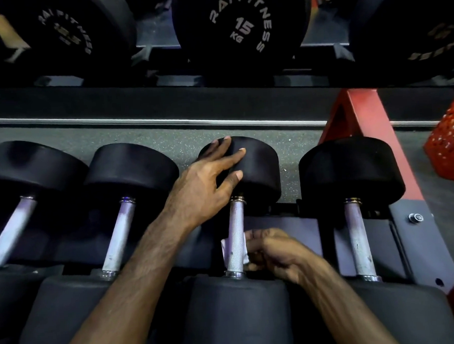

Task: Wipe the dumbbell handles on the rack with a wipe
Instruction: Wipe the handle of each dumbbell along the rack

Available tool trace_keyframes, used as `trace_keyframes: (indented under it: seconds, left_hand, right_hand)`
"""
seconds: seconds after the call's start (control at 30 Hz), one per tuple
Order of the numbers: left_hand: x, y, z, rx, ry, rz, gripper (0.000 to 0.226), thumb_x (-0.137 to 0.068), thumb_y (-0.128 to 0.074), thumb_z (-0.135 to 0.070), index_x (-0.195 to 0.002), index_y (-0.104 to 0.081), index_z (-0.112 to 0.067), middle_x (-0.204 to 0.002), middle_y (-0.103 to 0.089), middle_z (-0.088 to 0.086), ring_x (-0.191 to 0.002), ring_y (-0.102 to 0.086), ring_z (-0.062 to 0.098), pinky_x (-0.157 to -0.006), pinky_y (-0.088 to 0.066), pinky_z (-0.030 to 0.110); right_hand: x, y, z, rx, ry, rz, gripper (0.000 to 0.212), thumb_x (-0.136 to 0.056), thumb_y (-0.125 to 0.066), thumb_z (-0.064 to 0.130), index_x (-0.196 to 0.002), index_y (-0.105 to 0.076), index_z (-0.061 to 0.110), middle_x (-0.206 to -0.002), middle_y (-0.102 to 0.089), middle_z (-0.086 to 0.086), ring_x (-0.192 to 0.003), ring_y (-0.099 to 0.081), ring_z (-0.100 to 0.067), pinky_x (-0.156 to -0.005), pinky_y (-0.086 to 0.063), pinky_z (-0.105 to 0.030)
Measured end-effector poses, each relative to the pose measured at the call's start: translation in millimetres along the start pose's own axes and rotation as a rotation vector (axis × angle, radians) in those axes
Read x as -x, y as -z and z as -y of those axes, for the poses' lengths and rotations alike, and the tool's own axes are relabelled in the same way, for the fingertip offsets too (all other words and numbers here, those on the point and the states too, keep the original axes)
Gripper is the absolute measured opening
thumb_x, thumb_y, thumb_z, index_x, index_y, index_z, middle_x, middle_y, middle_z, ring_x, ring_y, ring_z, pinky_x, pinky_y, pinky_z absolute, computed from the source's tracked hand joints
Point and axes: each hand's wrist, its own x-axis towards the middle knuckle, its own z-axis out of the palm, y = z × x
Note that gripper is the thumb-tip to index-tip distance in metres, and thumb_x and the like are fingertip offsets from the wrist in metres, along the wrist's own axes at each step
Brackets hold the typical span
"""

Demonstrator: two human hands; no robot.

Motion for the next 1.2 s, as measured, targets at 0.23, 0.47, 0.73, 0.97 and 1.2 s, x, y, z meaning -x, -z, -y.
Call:
trace_keyframes:
  seconds: [0.23,0.47,0.73,0.97,1.2]
  left_hand:
    - [0.3,0.1,-1.3,0.019,-0.013,-0.001,0.057,-0.099,-0.054,-0.048,-0.154,-0.055,-0.037,-0.172,-0.030,-0.013,-0.160,-0.018,0.000,-0.125,-0.017,0.017]
    - [-0.7,-4.1,3.1,0.056,-0.021,-0.026,0.055,-0.098,-0.057,-0.046,-0.152,-0.058,-0.036,-0.170,-0.034,-0.012,-0.160,-0.022,0.003,-0.130,-0.024,0.031]
    - [-0.4,-5.1,4.4,0.047,-0.011,-0.034,0.055,-0.098,-0.057,-0.047,-0.152,-0.058,-0.038,-0.169,-0.034,-0.015,-0.160,-0.022,0.001,-0.128,-0.024,0.028]
    - [0.2,-3.0,2.2,0.054,-0.007,-0.018,0.055,-0.098,-0.057,-0.046,-0.152,-0.058,-0.038,-0.170,-0.034,-0.013,-0.160,-0.021,0.000,-0.125,-0.021,0.021]
    - [0.4,-2.0,-3.0,0.040,-0.008,-0.017,0.055,-0.098,-0.057,-0.045,-0.153,-0.057,-0.036,-0.171,-0.034,-0.010,-0.161,-0.021,0.004,-0.127,-0.019,0.022]
  right_hand:
    - [-5.5,-0.2,12.4,-0.055,0.060,-0.028,0.030,-0.092,-0.052,-0.011,-0.113,-0.073,-0.006,-0.110,-0.073,-0.030,-0.087,-0.069,-0.033,-0.064,-0.063,-0.035]
    - [-22.0,5.0,10.0,-0.095,0.094,-0.086,0.031,-0.092,-0.052,-0.012,-0.117,-0.068,-0.007,-0.090,-0.070,-0.018,-0.064,-0.064,-0.018,-0.057,-0.059,-0.028]
    - [1.8,3.7,-11.5,0.049,0.058,0.008,0.022,-0.087,-0.056,-0.012,-0.099,-0.075,-0.007,-0.089,-0.061,-0.028,-0.062,-0.056,-0.022,-0.051,-0.049,-0.027]
    - [-5.9,-1.8,8.3,-0.067,0.136,-0.069,0.030,-0.093,-0.051,-0.012,-0.101,-0.076,0.003,-0.069,-0.072,-0.005,-0.055,-0.064,-0.011,-0.052,-0.057,-0.025]
    - [-12.5,2.6,4.9,-0.092,0.114,-0.062,0.028,-0.092,-0.053,-0.012,-0.109,-0.074,-0.005,-0.097,-0.071,-0.022,-0.071,-0.066,-0.021,-0.059,-0.060,-0.027]
